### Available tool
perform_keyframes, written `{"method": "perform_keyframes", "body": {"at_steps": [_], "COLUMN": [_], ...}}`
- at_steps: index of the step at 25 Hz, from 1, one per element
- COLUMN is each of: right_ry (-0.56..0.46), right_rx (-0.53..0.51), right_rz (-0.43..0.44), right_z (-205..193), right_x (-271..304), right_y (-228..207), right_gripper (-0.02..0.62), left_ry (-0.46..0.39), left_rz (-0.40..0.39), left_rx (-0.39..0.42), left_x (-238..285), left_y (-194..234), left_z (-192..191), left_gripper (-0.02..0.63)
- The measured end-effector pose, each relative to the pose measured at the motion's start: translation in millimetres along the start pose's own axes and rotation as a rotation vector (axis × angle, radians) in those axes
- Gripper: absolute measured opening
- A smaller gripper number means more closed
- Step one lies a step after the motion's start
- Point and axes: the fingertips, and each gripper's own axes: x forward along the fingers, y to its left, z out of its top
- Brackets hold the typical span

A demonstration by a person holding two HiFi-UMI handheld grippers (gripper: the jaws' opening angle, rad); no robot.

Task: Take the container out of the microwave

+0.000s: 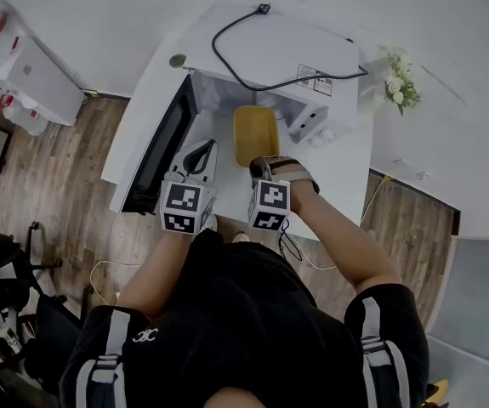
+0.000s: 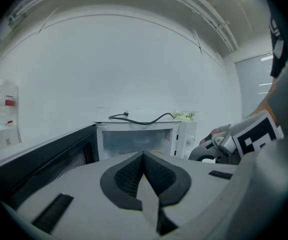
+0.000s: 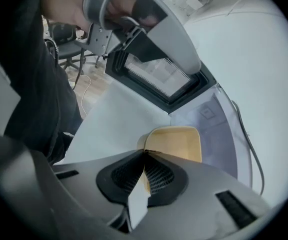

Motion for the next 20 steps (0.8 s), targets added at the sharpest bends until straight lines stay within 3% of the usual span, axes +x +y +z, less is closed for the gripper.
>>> {"method": "perform_keyframes", "body": {"at_steps": [7, 20], "right_ry": [-0.003, -0.009], "right_rx": [-0.008, 0.013], "right_rz": [0.014, -0.001], "right_z": [-1.1, -0.3], "right_x": [-0.6, -2.5], "right_y": [11.3, 3.8], "right_gripper": [0.015, 0.014], "left_ry": [-0.041, -0.021], "left_rz": [-0.004, -0.009], "left_rx": [-0.002, 0.017], "left_x": [1.8, 5.9], "left_y": [-3.8, -3.6], "left_z": [10.8, 11.4], "left_gripper": [0.012, 0.012]}}
